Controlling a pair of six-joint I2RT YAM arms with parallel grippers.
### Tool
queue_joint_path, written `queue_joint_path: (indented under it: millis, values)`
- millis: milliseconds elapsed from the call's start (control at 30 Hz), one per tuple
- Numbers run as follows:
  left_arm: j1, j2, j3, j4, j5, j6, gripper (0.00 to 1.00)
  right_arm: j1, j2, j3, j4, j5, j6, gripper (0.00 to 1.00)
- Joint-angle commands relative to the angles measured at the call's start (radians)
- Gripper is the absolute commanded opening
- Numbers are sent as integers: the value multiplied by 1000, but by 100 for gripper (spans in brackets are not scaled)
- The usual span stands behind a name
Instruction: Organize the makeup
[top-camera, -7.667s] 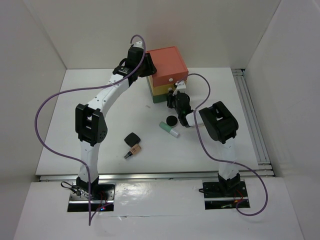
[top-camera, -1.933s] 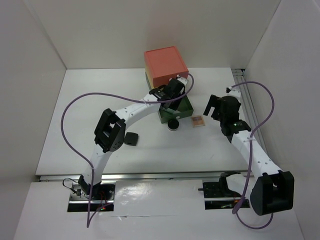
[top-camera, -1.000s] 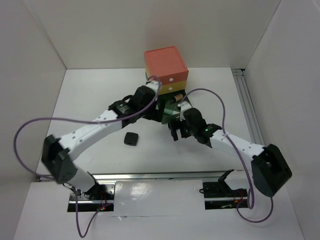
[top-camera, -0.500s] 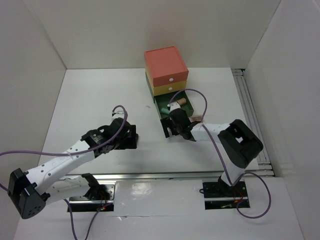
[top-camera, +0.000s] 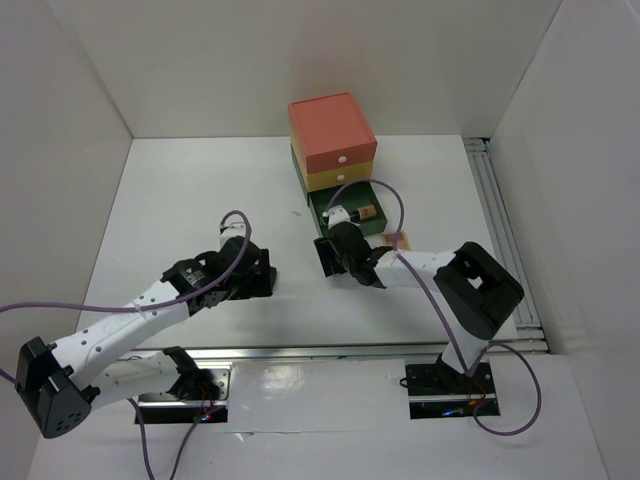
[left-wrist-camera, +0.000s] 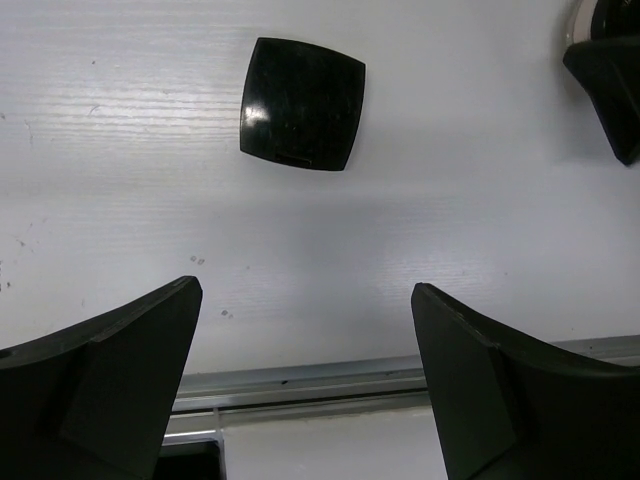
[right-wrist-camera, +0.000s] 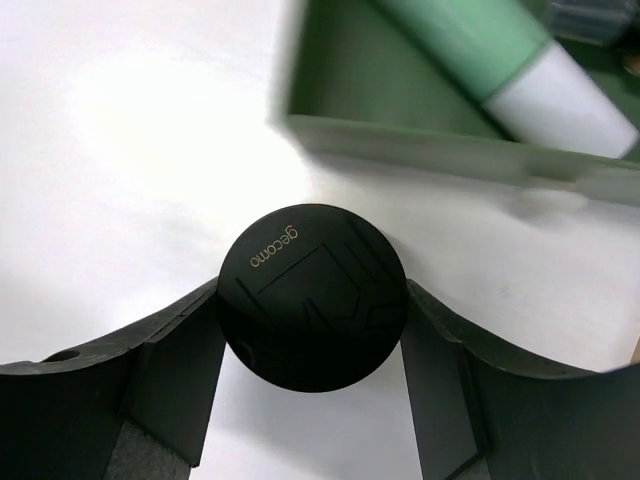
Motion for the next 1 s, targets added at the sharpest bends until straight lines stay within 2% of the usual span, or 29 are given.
queue_joint_path:
  millis: [0, 167, 333, 467, 533, 567, 667, 800, 833, 967]
  values:
    - [5, 50, 1, 59, -8, -3, 100, 63, -145, 69, -43, 1, -36, 37]
    - [23, 131, -8, 134, 24, 45, 100, -42, -135, 196, -68, 21, -74, 37]
    - [63, 182, -8, 181, 51, 71, 100, -179, 19, 348, -68, -40, -74, 37]
    - [103, 207, -8, 206, 84, 94, 100, -216, 154, 440, -69, -50, -85, 39]
    - [103, 229, -8, 206, 96, 103, 100, -227, 189, 478, -95, -16, -85, 47]
    - [114, 230, -8, 217, 110, 103, 100, -227, 208, 479, -95, -16, -85, 59]
    - [114, 249, -17, 226, 110, 114, 100, -237, 209, 488, -105, -5, -85, 64]
    - [132, 269, -17, 269, 110, 132, 100, -237, 134, 463, -94, -5, -72, 96]
    - [132, 282, -26, 281, 119, 143, 100, -237, 114, 451, -94, -23, -85, 100]
    - [154, 334, -26, 356, 143, 168, 100, -237, 6, 451, -132, -77, -106, 100]
